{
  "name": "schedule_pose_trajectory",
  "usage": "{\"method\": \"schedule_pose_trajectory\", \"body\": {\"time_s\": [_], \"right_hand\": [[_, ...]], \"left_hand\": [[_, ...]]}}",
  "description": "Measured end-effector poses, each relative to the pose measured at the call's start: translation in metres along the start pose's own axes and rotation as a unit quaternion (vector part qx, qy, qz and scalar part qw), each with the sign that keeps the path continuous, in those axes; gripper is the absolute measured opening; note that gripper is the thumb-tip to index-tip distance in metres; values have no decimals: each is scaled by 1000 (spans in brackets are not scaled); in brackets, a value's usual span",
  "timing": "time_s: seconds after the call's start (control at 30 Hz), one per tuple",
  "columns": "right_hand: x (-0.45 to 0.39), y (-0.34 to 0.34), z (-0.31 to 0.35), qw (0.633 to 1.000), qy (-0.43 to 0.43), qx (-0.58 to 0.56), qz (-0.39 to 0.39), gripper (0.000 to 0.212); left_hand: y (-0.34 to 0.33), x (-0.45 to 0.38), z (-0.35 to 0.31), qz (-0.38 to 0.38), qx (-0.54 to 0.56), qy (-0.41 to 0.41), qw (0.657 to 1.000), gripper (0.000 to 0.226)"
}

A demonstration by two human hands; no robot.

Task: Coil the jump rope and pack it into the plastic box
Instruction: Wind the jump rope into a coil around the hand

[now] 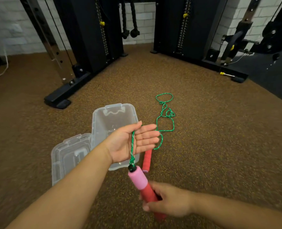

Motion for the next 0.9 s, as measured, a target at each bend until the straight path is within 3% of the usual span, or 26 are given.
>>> {"method": "schedule_pose_trajectory", "body": {"time_s": [0.3, 0.37, 0.43, 0.5, 0.6, 0.67, 0.77, 0.83, 0.9], "right_hand": [[-8, -12, -10, 996, -3, 89, 24, 23], [-10, -5, -15, 992, -9, 126, 26, 49], [-16, 14, -17, 996, -29, 88, -4, 71], [-24, 46, -5, 994, -3, -4, -111, 65], [-23, 98, 21, 944, 91, -59, -310, 40], [-26, 100, 46, 940, 138, -17, -311, 51], [-44, 77, 64, 960, 176, -8, -220, 60], [-55, 63, 62, 966, 159, -16, -202, 42], [-56, 53, 56, 965, 120, -14, -232, 21]], "left_hand": [[-5, 7, 6, 39, 34, 1, 999, 46], [-7, 11, 7, 55, 30, 10, 998, 45], [-9, 17, 9, 75, 19, 21, 997, 46], [-10, 22, 12, 92, -4, 33, 995, 47], [-9, 29, 17, 109, -40, 49, 992, 48], [-7, 32, 19, 114, -50, 54, 991, 48], [-5, 37, 16, 129, -45, 52, 989, 49], [-3, 39, 7, 135, -23, 40, 990, 49], [3, 37, -5, 117, 18, 14, 993, 47]]}}
Point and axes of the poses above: each hand's wrist, its own x-axis away from the middle knuckle, its own y-axis out of the back of the hand, z = x × y, the point moved 9 cm from there along -x, towards the middle knuckle, and after that the axes turned 9 degrees about -z, right-handed, at the moved point
